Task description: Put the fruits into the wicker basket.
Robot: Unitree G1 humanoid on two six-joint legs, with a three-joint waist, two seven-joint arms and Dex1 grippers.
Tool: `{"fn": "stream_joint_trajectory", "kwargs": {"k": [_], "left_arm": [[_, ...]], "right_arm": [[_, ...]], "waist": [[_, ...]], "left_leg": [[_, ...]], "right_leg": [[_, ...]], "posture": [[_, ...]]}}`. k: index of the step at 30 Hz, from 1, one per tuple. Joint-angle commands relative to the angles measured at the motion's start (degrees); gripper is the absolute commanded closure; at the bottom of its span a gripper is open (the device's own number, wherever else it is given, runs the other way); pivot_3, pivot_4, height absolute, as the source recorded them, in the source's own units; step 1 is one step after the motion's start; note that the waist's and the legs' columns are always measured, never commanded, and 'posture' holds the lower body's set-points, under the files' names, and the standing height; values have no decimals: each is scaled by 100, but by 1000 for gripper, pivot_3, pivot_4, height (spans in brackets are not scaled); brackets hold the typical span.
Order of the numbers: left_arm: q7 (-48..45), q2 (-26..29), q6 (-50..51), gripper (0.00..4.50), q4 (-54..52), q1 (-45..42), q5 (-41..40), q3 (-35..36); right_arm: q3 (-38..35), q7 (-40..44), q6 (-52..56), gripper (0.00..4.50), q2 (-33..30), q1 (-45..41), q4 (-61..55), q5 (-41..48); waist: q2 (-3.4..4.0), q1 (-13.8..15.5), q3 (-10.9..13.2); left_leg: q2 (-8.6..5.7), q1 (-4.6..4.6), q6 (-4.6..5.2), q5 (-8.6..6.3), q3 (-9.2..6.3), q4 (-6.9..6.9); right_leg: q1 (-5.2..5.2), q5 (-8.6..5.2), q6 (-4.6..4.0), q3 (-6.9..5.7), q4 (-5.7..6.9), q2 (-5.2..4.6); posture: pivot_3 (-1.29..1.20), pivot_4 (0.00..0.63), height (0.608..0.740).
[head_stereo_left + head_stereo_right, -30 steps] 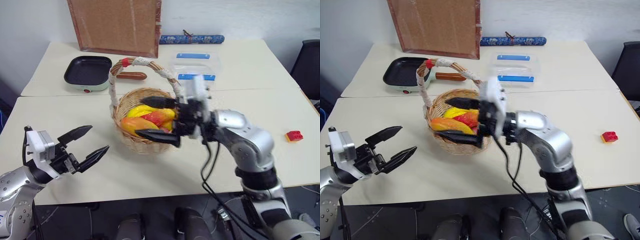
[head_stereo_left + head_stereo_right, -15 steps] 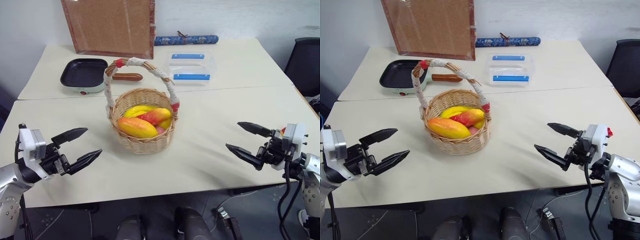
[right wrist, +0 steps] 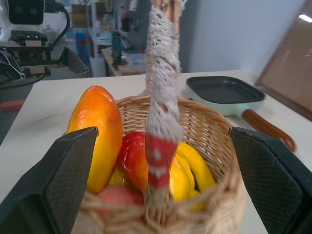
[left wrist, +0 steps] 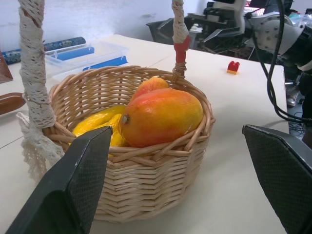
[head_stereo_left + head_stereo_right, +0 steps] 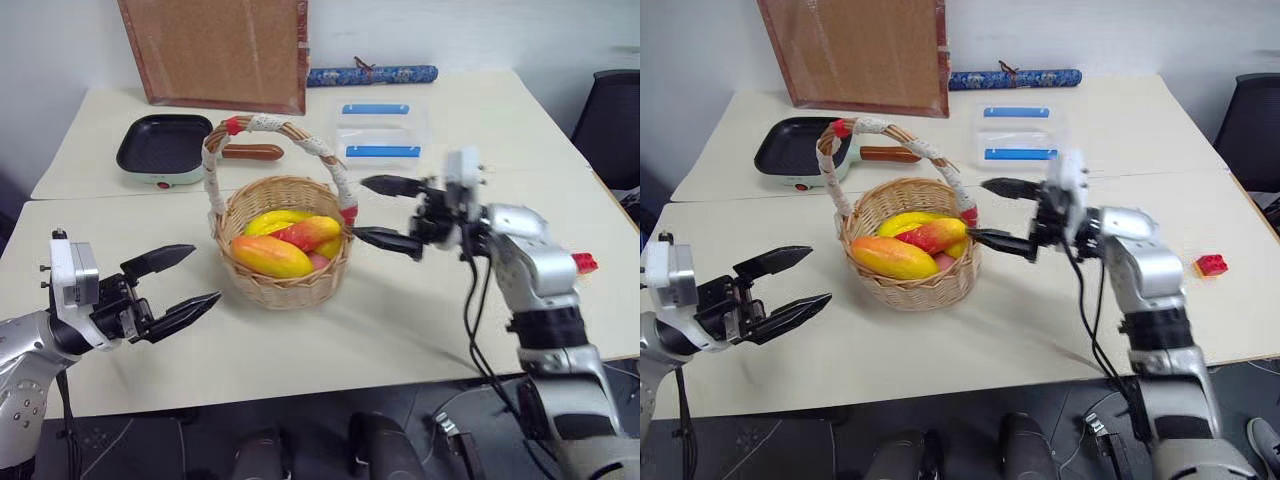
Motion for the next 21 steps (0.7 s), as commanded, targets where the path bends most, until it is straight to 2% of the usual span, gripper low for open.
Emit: {"fn": "stream_joint_trajectory", "kwargs": {"k": [1, 4, 8, 13, 17, 21], "left_arm": [[123, -72, -59, 0, -318, 159, -92, 193], [182, -109, -75, 0, -411, 291, -98, 261], [220, -133, -111, 0, -446, 381, -79, 302], [240, -144, -159, 0, -374, 244, 1, 169], [127, -102, -203, 0, -188, 10, 60, 2], [-17, -96, -256, 0, 149, -339, 132, -207]], "right_arm": [[168, 200, 28, 411, 226, -414, 337, -83], [271, 496, 148, 1181, 239, -468, 372, -57], [104, 510, 279, 2446, 270, -441, 281, 87], [-129, 828, 126, 4239, -157, -45, -19, 132], [-817, 458, 460, 4292, -604, 318, -541, 529], [-1983, -346, 981, 4292, -1293, 872, -1012, 915]], "waist": [[0, 4, 0], [0, 43, 0], [0, 48, 0], [0, 63, 0], [0, 81, 0], [0, 90, 1]], "left_leg": [[-3, -1, 5, -3, 4, 1], [-5, -6, 12, -7, 4, 3], [-6, -9, 15, -8, 4, 10], [-4, -8, 15, -8, 7, 17], [-10, -7, 21, -10, 2, 22], [-14, -10, 28, -13, 4, 29]], "right_leg": [[0, 1, 2, -6, -3, -2], [1, 7, 13, -16, -18, -2], [6, 13, 24, -20, -26, -3], [7, 15, 27, -21, -24, -2], [17, 20, 35, -25, -29, -7], [18, 23, 42, -25, -32, -10]], "posture": [[0, 150, 740], [0, 150, 740], [0, 150, 740], [0, 150, 740], [0, 150, 740], [0, 150, 740]]}}
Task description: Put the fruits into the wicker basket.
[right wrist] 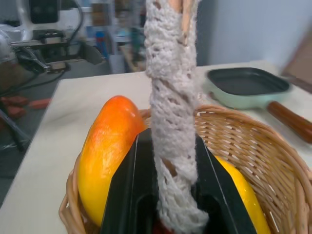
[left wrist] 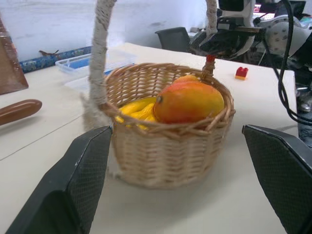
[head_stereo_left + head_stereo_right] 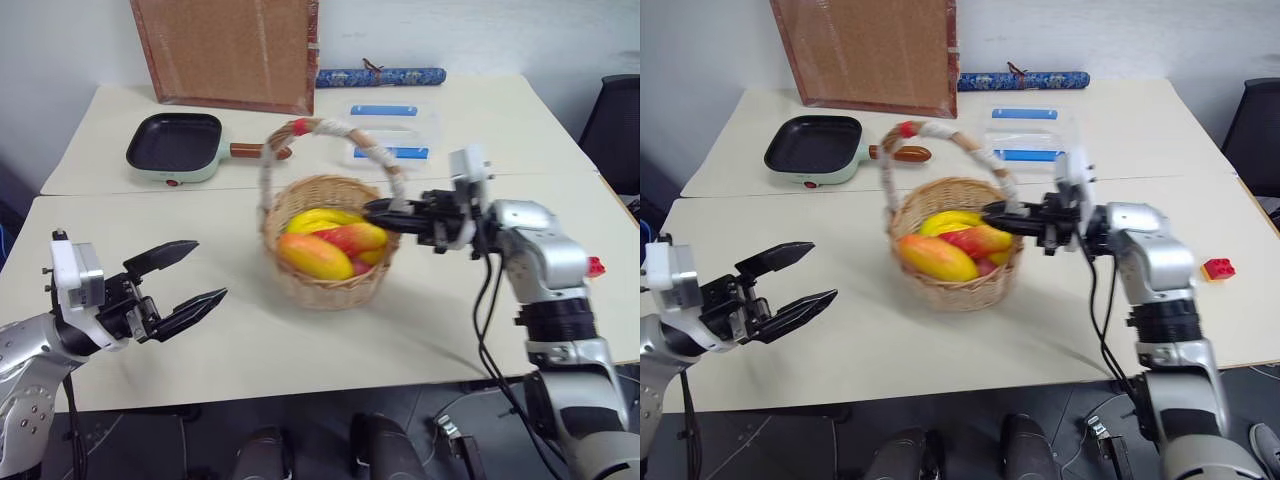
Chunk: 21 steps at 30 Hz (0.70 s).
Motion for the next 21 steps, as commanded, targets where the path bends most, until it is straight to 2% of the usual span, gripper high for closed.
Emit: {"fn": "stream_joint_trajectory", "kwargs": {"k": [1, 4, 7, 14, 16, 17, 21], "left_arm": [[-166, 35, -155, 0, 228, -261, 69, -133], [-258, 20, -201, 0, 398, -442, 136, -287], [-372, 6, -268, 0, 670, -775, 238, -532], [-529, 46, -329, 0, 971, -1196, 358, -750], [-565, 68, -335, 0, 1024, -1248, 377, -746], [-580, 79, -334, 0, 1043, -1260, 381, -731], [-633, 157, -321, 0, 1068, -1111, 439, -608]], "right_arm": [[-1178, -710, 272, 4292, -555, 259, -468, 368], [-1569, -1127, 316, 4292, -842, 532, -387, 281], [-1875, -1782, -6, 4292, -1008, 819, 114, -194], [-1731, -1808, -544, 4292, -847, 690, 1239, -351], [-1651, -1670, -263, 4292, -865, 716, 1193, -173], [-1621, -1656, -318, 3587, -859, 756, 1116, -176], [-1811, -1558, -353, 2296, -912, 1103, 573, 7]], "waist": [[0, 1, 0], [0, -17, 0], [0, -40, 0], [7, -83, 4], [7, -69, 4], [7, -63, 4], [8, -31, 4]], "left_leg": [[0, 0, 1, -1, 0, 0], [1, 1, 1, -1, 4, 0], [2, 8, 0, 0, 14, 1], [6, 20, 1, 4, 38, 26], [7, 17, 2, 4, 37, 33], [7, 17, 3, 4, 37, 35], [9, 13, 6, 1, 30, 37]], "right_leg": [[0, 0, 0, 0, 0, 0], [0, 0, 0, 0, -3, 3], [2, 0, 0, 4, -2, 5], [1, 0, 0, 23, -3, 7], [2, 0, 0, 24, -3, 7], [2, 0, 0, 25, -1, 6], [1, 0, 0, 24, 0, 4]], "posture": [[0, 150, 740], [0, 150, 740], [0, 150, 740], [0, 150, 740], [0, 150, 740], [0, 150, 740], [0, 150, 740]]}}
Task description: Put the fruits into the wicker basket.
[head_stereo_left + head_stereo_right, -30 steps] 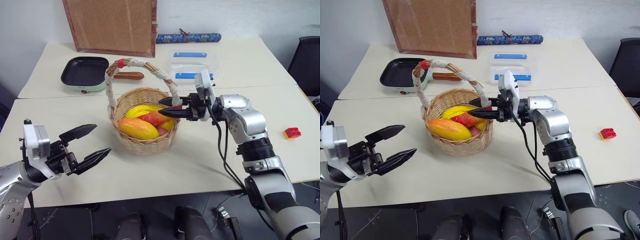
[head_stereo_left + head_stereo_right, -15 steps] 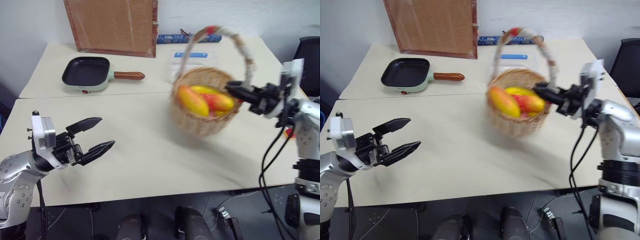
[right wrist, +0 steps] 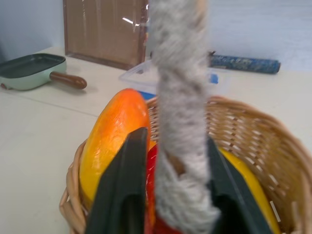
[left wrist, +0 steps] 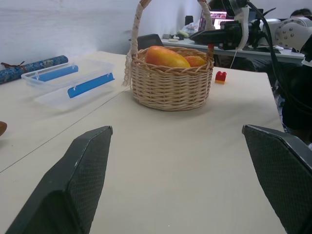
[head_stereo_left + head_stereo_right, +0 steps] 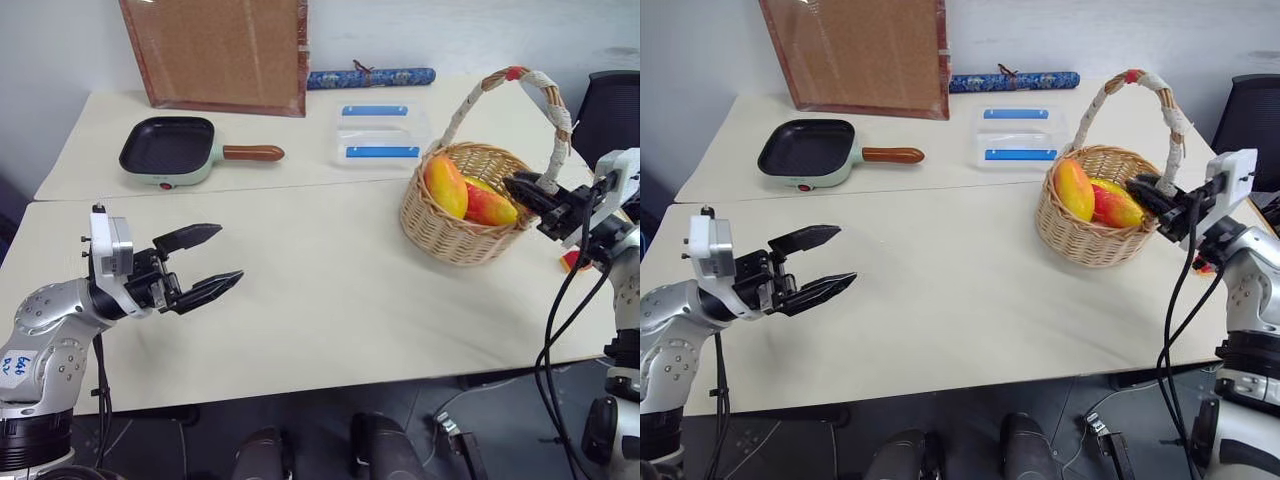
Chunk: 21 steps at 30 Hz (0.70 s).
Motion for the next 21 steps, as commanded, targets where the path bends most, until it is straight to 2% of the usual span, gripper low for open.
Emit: {"fn": "stream_joint_trajectory", "kwargs": {"k": [1, 4, 6, 7, 10, 13, 15, 17, 21], "left_arm": [[-55, 147, -77, 0, -24, 204, 94, 239], [-120, 227, -285, 0, -25, 582, 386, 315], [-63, 264, -487, 0, 55, 986, 711, 439], [-54, 282, -607, 0, 86, 1193, 875, 503], [-397, 311, -1085, 0, -12, 2150, 1224, 684], [-272, 229, -1393, 0, -28, 2557, 1465, 778], [-89, 144, -1502, 0, -54, 2659, 1596, 782], [96, -2, -1760, 0, -103, 2670, 1829, 656], [395, -275, -1952, 0, -283, 2634, 1949, 535]], "right_arm": [[-337, 135, -147, 1958, -156, 273, -581, 224], [-534, 568, -359, 970, -453, 791, -861, 241], [-669, 746, -943, 230, -660, 1191, -844, -53], [-764, 821, -1224, 49, -728, 1353, -817, -139], [-967, 1391, -1720, 49, -742, 2025, -1001, 0], [-803, 2059, -2158, 49, -776, 2494, -1122, 17], [-525, 2426, -1867, 49, -752, 2714, -1357, 250], [153, 2884, -2091, 49, -517, 2824, -1524, 121], [1036, 3065, -2748, 49, 96, 2260, -1138, -267]], "waist": [[1, 6, 0], [2, 25, 0], [1, 32, 0], [2, 22, 0], [1, -6, 0], [1, -2, 1], [2, 3, 1], [2, 5, -1], [-1, 0, -2]], "left_leg": [[0, -2, 0, -1, -1, -1], [-1, -2, 3, -5, -4, -6], [-3, -5, 7, -9, -7, -4], [-4, -5, 11, -12, -5, -1], [-2, -1, 17, -20, 0, -3], [3, 5, 16, -27, 7, 2], [1, 5, 20, -30, 8, 4], [4, 11, 20, -29, 5, 5], [15, 11, 12, -32, -7, 5]], "right_leg": [[-1, 0, 0, -1, 0, 0], [0, 1, 1, -4, -1, -1], [0, 2, 4, -9, -7, -2], [1, 4, 7, -8, -12, -3], [12, 5, 10, -9, -34, -2], [17, 5, 9, -9, -40, -1], [18, 4, 7, -5, -44, -9], [25, 10, -2, 3, -44, -23], [28, 18, -16, 8, -47, -55]], "posture": [[0, 150, 740], [0, 150, 740], [0, 150, 740], [0, 150, 740], [0, 150, 740], [0, 150, 740], [0, 150, 740], [0, 150, 740], [0, 150, 740]]}}
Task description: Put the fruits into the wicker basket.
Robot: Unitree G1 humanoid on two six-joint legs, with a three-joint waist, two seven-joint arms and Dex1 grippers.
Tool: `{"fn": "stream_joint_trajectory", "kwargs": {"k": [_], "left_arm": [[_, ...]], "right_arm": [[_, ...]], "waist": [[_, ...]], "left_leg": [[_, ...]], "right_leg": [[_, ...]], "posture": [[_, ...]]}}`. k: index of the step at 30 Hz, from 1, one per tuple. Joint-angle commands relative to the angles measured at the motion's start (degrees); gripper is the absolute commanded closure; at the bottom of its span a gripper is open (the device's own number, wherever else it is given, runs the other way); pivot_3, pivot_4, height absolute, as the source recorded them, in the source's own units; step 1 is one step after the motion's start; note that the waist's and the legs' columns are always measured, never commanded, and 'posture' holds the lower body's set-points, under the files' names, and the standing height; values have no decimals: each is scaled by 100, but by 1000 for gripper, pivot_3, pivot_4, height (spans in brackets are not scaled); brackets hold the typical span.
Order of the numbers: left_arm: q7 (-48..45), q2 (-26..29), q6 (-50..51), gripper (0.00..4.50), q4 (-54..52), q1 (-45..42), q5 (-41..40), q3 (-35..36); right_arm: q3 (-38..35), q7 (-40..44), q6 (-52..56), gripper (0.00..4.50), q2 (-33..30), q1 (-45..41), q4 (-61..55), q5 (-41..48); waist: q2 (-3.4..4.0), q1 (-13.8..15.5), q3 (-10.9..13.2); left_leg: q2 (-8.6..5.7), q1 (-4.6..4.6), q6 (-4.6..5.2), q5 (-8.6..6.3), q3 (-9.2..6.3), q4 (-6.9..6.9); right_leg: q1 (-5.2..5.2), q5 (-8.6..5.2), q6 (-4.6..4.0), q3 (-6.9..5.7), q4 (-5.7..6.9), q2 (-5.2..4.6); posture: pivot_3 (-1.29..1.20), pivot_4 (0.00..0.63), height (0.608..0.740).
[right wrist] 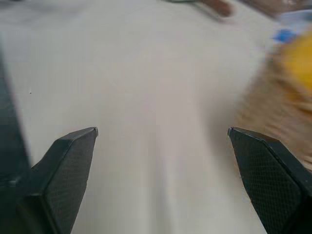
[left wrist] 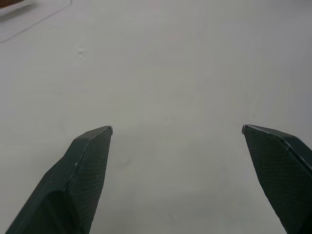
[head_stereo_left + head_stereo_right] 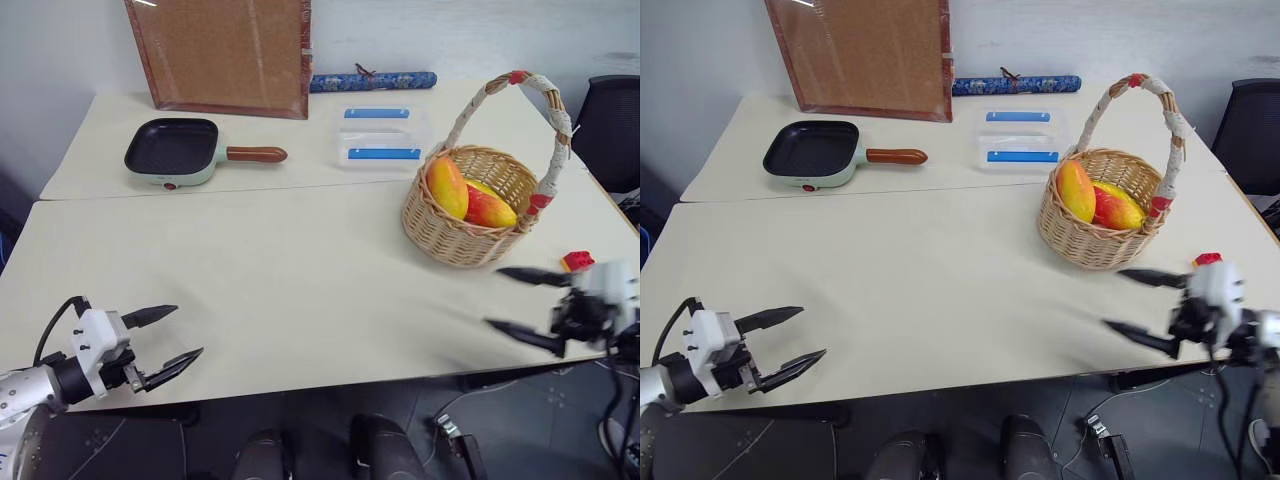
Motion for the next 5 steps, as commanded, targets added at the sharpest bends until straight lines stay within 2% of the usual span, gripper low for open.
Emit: {"fn": "stream_joint_trajectory", "kwargs": {"k": [1, 5], "left_arm": [[296, -148, -233, 0, -320, -19, 99, 13], [581, -308, -292, 0, -467, -82, 118, -12]], "right_arm": [[504, 142, -730, 49, 415, -620, 408, -320], [814, 133, -1239, 49, 794, -1107, 1022, -536]], "waist": [[6, -15, 3], [9, -7, 5]], "left_leg": [[-3, 0, -1, 0, 1, 0], [-4, 0, -4, -3, 7, 7]], "right_leg": [[-3, 0, 0, -2, 7, -2], [-12, 3, 4, -41, 28, 2]], "posture": [[0, 150, 740], [0, 150, 740]]}}
